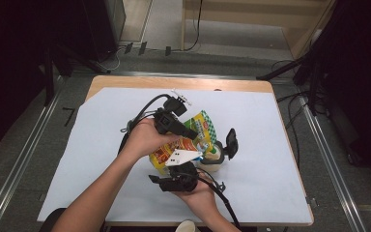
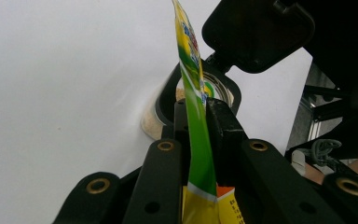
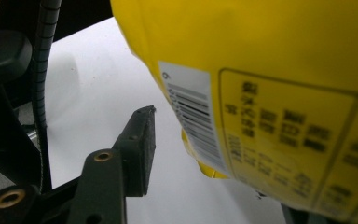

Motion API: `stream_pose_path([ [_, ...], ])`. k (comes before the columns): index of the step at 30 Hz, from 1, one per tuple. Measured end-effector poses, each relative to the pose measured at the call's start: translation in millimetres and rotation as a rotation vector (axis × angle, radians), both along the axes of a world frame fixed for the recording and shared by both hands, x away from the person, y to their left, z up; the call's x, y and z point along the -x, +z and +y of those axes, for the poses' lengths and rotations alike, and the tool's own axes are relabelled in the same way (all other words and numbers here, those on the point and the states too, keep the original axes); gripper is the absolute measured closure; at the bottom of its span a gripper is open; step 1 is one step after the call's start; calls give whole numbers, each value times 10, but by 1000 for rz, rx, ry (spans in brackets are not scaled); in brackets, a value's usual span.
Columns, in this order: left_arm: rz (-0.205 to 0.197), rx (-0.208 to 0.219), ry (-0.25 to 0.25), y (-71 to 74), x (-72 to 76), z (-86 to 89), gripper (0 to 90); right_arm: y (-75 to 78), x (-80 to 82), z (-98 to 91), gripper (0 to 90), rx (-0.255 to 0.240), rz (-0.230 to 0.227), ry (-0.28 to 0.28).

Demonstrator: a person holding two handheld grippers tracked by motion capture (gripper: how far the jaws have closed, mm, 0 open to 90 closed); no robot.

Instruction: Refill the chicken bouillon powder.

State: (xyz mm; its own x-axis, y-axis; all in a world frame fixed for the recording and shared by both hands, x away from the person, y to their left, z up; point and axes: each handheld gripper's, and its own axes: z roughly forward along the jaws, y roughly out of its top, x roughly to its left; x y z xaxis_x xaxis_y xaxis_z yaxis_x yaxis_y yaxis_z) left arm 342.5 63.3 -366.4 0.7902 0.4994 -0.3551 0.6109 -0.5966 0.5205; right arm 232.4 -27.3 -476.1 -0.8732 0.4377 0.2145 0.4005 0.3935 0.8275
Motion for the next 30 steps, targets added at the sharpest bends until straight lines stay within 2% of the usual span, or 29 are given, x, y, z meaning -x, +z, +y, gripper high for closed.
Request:
stream_pose_path([
  [2, -8, -1, -7, -21, -5, -7, 840, -15, -2, 0, 499, 7, -1, -3],
  [9, 8, 17, -32, -75, -33, 5, 849, -76, -19, -6, 500, 28, -3, -10],
  [13, 21, 30, -52, -52, -37, 67, 890, -92, -29, -16, 499, 30, 3, -12],
  [16, 12, 37, -57, -14, -27, 127, 900, -93, -38, -22, 495, 24, 8, -20],
  [23, 17, 86, -62, 60, -19, 296, 900, -59, -61, -55, 492, 20, -10, -34],
  [24, 19, 104, -51, 78, -19, 345, 900, -47, -69, -63, 489, 19, -21, -34],
  [30, 33, 142, -48, 114, -20, 468, 900, -18, -58, -57, 476, 29, -49, -35],
])
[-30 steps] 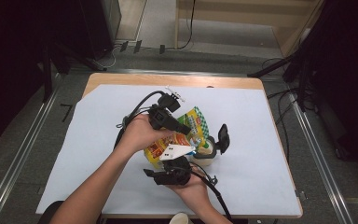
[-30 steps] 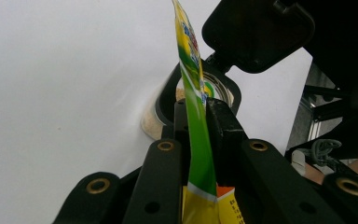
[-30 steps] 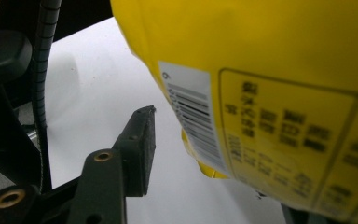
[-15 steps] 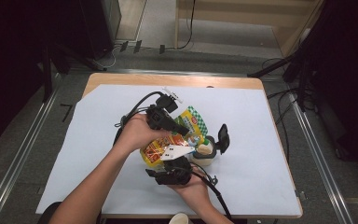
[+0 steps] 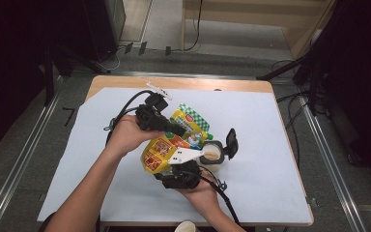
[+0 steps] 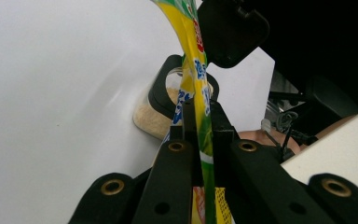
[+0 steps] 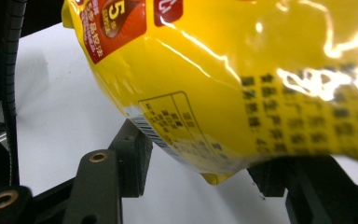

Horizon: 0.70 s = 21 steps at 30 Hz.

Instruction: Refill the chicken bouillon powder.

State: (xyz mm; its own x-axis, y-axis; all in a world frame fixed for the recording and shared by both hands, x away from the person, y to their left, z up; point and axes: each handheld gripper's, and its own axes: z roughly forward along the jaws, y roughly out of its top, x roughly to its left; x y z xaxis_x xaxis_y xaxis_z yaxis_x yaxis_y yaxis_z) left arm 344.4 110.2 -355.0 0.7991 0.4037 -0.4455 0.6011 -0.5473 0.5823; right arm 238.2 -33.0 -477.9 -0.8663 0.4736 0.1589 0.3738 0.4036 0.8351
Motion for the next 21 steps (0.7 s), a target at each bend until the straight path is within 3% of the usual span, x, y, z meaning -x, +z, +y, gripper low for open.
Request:
stream_pose_path([
  [11, 7, 72, 37, 63, -33, 254, 900, 42, -36, -50, 460, -28, -11, -11],
  [17, -4, 88, 54, 90, -30, 326, 900, 51, -47, -61, 457, -25, -12, -12],
  [21, -31, 109, 79, 137, -24, 409, 900, 61, -61, -80, 441, -32, -10, -21],
])
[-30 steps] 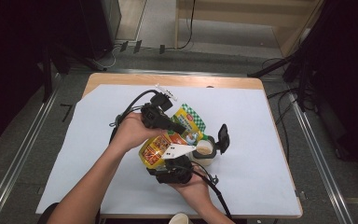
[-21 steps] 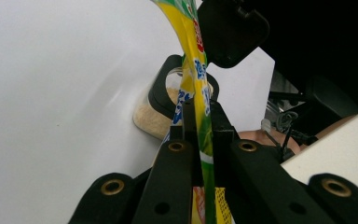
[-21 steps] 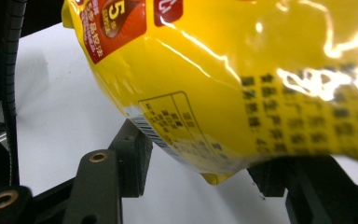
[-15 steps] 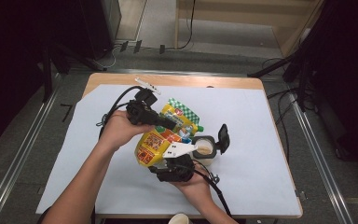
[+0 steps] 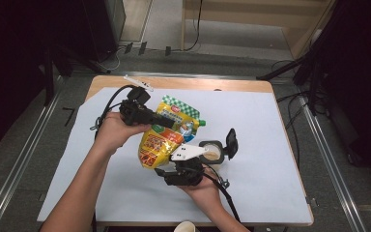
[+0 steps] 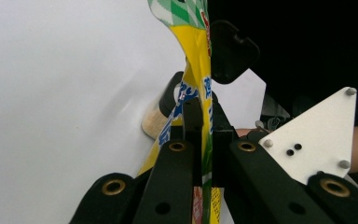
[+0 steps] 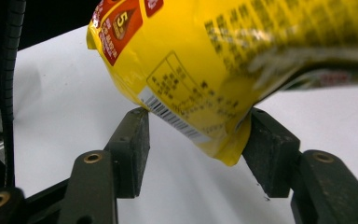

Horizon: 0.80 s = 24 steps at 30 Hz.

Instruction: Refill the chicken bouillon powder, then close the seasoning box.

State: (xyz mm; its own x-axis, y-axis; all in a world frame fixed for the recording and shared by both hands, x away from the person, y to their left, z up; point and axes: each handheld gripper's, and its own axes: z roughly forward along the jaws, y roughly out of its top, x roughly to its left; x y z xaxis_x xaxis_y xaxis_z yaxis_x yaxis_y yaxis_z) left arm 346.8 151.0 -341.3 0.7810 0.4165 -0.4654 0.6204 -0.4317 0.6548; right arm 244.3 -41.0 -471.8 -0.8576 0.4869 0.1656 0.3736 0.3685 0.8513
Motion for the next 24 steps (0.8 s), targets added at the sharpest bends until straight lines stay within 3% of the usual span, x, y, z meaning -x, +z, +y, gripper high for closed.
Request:
stream_pose_path([
  [4, -18, 16, 30, 62, 1, 124, 900, 16, -41, -54, 444, -4, 18, -39],
  [11, -45, 23, 100, 105, -12, 330, 900, 24, -80, -80, 443, -8, 25, -44],
  [21, -69, -3, 169, 60, -77, 426, 900, 44, -93, -105, 441, -23, 42, -36],
  [24, -82, -2, 170, 36, -102, 449, 900, 51, -100, -118, 443, -29, 48, -35],
])
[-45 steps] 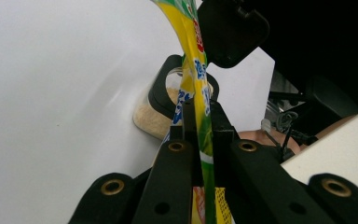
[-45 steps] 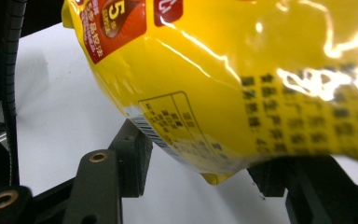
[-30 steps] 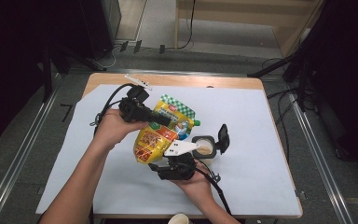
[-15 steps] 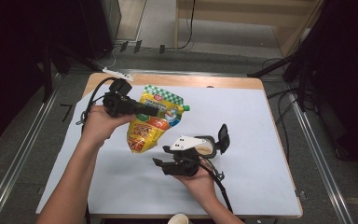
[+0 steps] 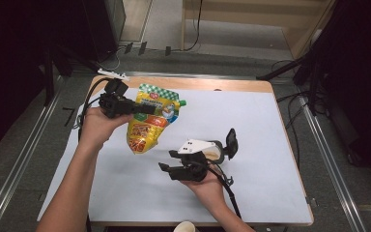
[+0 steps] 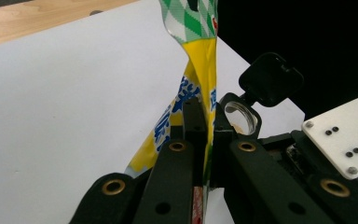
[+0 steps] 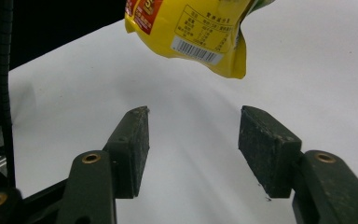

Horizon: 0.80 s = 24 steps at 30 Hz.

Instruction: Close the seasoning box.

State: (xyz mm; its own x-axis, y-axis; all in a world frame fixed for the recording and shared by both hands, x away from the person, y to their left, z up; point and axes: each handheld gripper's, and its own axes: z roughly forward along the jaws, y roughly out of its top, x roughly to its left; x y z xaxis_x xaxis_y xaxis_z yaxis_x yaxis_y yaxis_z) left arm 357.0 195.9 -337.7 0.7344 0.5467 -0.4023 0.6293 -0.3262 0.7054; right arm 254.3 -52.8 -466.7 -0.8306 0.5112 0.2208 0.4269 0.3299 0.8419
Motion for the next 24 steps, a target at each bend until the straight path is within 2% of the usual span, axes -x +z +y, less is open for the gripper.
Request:
stream_pose_path([
  [2, -18, 0, -3, -20, -16, 18, 900, 2, -7, -5, 443, -1, 0, 3],
  [5, -24, 2, 15, -64, -50, 45, 900, 1, -15, -12, 443, -1, 0, 2],
  [8, -31, -18, 31, -118, -90, 54, 900, -3, -13, -11, 443, 4, 3, 1],
  [13, -18, -16, 56, -239, -162, 66, 900, -12, -21, -28, 443, 9, 4, -7],
  [17, 2, -72, 76, -345, -215, 56, 900, -9, -21, -42, 443, 2, 7, -13],
  [18, 6, -75, 78, -363, -222, 52, 899, -12, -24, -48, 443, 4, 6, -13],
  [21, 20, -27, 79, -368, -227, 81, 866, -9, -22, -55, 443, 4, 9, -15],
  [24, -5, -36, 87, -329, -202, 100, 836, -5, -22, -54, 443, 2, 5, -12],
])
